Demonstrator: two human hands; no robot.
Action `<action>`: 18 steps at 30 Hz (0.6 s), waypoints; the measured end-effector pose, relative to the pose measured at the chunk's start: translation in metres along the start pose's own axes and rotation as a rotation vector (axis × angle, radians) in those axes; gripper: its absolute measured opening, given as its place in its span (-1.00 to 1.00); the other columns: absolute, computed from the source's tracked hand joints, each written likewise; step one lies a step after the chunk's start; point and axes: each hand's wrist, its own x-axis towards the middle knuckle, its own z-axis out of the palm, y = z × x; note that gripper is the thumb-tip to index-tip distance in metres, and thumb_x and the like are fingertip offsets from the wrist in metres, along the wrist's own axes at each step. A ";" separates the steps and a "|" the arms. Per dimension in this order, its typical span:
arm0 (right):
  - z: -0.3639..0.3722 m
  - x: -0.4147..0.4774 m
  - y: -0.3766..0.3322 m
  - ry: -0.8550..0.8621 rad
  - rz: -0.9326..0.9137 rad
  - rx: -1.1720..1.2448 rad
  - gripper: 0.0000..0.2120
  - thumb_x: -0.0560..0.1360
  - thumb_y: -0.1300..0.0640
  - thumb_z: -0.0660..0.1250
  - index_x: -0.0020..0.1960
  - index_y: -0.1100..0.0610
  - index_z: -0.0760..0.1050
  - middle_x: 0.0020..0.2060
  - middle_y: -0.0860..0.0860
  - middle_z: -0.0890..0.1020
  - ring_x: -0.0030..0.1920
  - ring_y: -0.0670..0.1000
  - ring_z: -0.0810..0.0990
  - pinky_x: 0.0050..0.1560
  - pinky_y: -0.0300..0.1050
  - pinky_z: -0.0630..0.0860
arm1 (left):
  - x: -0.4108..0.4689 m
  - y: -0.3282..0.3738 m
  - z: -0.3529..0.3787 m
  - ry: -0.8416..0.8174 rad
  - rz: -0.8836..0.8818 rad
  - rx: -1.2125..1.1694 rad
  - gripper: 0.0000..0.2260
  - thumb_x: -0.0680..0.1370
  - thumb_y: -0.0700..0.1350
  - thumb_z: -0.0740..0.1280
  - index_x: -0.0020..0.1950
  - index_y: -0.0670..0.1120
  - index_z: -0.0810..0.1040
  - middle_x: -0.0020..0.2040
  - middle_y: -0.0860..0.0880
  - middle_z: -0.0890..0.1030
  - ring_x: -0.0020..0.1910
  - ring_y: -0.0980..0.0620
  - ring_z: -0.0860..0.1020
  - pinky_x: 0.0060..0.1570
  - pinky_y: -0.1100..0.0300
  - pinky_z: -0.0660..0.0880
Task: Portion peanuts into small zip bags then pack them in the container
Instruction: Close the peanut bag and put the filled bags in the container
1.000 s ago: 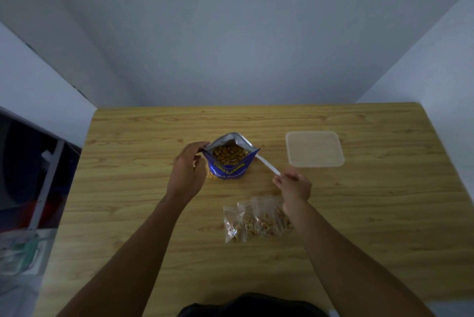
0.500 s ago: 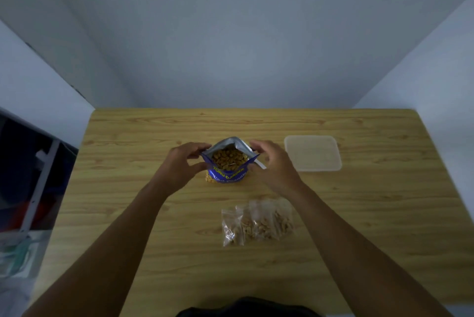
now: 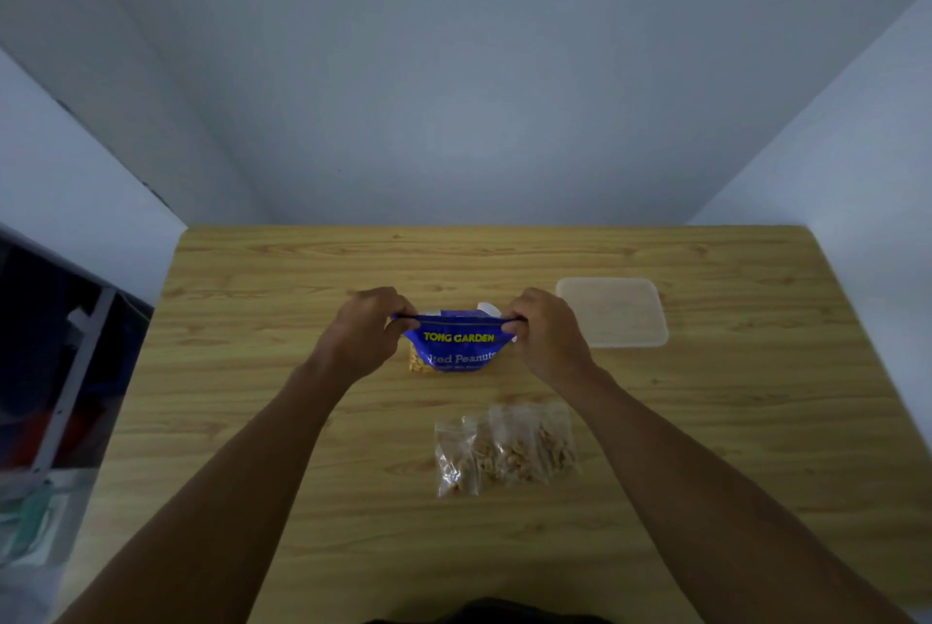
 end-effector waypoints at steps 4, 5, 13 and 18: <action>-0.001 -0.001 -0.001 -0.039 0.027 -0.041 -0.92 0.43 0.32 0.44 -0.15 0.15 0.64 -0.24 -0.03 0.54 -0.15 0.07 0.54 -0.20 -0.08 0.42 | -0.002 0.000 0.001 -0.022 -0.007 0.037 -0.93 0.46 -0.23 0.45 -0.10 -0.09 0.64 -0.21 0.02 0.60 -0.21 0.02 0.53 -0.12 0.03 0.52; -0.003 -0.001 -0.002 -0.065 0.014 -0.047 -0.92 0.44 0.28 0.45 -0.12 0.13 0.63 -0.21 -0.08 0.52 -0.09 0.06 0.53 -0.15 -0.06 0.44 | -0.003 0.000 0.001 -0.040 -0.013 0.051 -0.91 0.45 -0.20 0.45 -0.07 -0.06 0.63 -0.20 0.04 0.59 -0.21 0.04 0.51 -0.11 0.02 0.52; 0.009 0.005 -0.026 -0.067 -0.107 -0.072 -0.85 0.44 0.25 0.46 0.01 0.13 0.67 -0.14 0.01 0.62 -0.03 0.06 0.50 -0.07 -0.03 0.43 | 0.004 0.027 0.019 -0.095 0.060 0.065 -0.82 0.47 -0.18 0.47 0.07 -0.13 0.68 -0.10 -0.07 0.58 -0.13 -0.07 0.55 -0.14 0.07 0.49; 0.020 0.006 -0.025 -0.041 -0.038 -0.061 -0.81 0.31 0.41 0.46 -0.14 0.18 0.65 -0.23 0.04 0.57 -0.15 0.10 0.54 -0.23 -0.10 0.37 | 0.007 0.030 0.031 -0.019 0.098 0.111 -0.90 0.43 -0.27 0.36 -0.17 -0.22 0.69 -0.28 -0.14 0.58 -0.28 -0.17 0.54 -0.31 -0.05 0.53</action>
